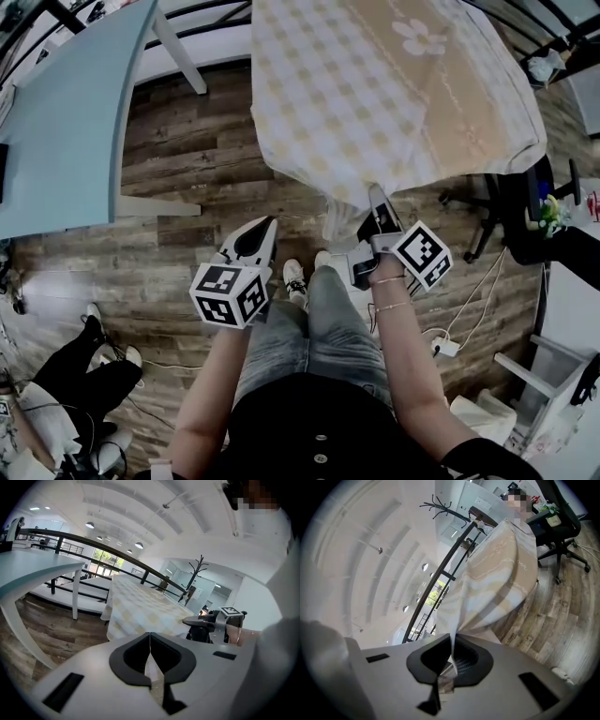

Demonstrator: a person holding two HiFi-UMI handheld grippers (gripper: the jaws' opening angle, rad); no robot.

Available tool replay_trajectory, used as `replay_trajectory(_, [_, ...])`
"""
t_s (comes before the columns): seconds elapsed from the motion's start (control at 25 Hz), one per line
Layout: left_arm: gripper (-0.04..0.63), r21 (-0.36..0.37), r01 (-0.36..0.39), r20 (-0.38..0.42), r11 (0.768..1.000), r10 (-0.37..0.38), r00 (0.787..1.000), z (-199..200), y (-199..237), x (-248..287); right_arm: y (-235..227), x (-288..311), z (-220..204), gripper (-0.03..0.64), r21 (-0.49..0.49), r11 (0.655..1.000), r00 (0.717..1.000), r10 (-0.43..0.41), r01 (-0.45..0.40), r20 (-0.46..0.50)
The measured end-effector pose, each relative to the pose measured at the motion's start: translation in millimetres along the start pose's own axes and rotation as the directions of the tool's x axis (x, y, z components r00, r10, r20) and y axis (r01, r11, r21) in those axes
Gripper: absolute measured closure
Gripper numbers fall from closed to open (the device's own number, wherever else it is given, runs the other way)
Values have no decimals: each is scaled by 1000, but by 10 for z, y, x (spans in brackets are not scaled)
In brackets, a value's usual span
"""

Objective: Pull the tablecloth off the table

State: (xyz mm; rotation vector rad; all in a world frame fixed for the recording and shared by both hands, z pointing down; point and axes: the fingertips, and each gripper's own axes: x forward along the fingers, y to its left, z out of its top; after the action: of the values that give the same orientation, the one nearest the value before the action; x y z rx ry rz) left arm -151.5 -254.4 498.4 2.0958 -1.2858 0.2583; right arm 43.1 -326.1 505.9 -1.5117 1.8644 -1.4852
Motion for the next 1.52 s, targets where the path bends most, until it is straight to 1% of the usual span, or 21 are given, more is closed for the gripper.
replay_trajectory(0.16, [580,-17,-15,7,1000,15,1000,-51,-211,-113,-10,-324,75,588,29,999,1000,17,-17,-11])
replay_trajectory(0.28, [580,-17,-22,2,1000,22,1000,28,-209,-108,17,-360,117,588,36,999,1000,19,-18,-14])
replay_trajectory(0.36, [580,-15,-22,3,1000,22,1000,38,-166,-137,38,-365,56,589,34,999,1000,18,-17,-16])
replay_trajectory(0.44, [580,-14,-19,13,1000,19,1000,0,-162,-188,57,-394,-24,588,37,999,999,36,-35,-14])
replay_trajectory(0.64, [580,-38,-20,40,999,22,999,-175,-564,-234,-40,-705,66,588,38,996,996,81,-80,-40])
replay_trajectory(0.76, [580,-29,-18,41,999,19,999,-198,-694,-257,-10,-811,114,588,29,995,994,98,-97,-46])
replay_trajectory(1.0, [580,-26,-42,86,999,44,995,-758,-1202,-642,-255,-1527,-58,588,-2,991,987,131,-132,-94])
replay_trajectory(1.16, [580,-13,-55,111,998,56,992,-825,-1380,-778,-298,-1745,-38,588,-14,988,984,149,-151,-98])
replay_trajectory(1.36, [580,-36,-66,132,997,70,989,-1003,-1530,-978,-305,-1959,-67,588,-36,984,979,170,-175,-109])
replay_trajectory(1.52, [580,-11,-83,133,996,84,987,-1132,-1680,-1108,-325,-2160,-149,588,-57,981,977,176,-184,-120])
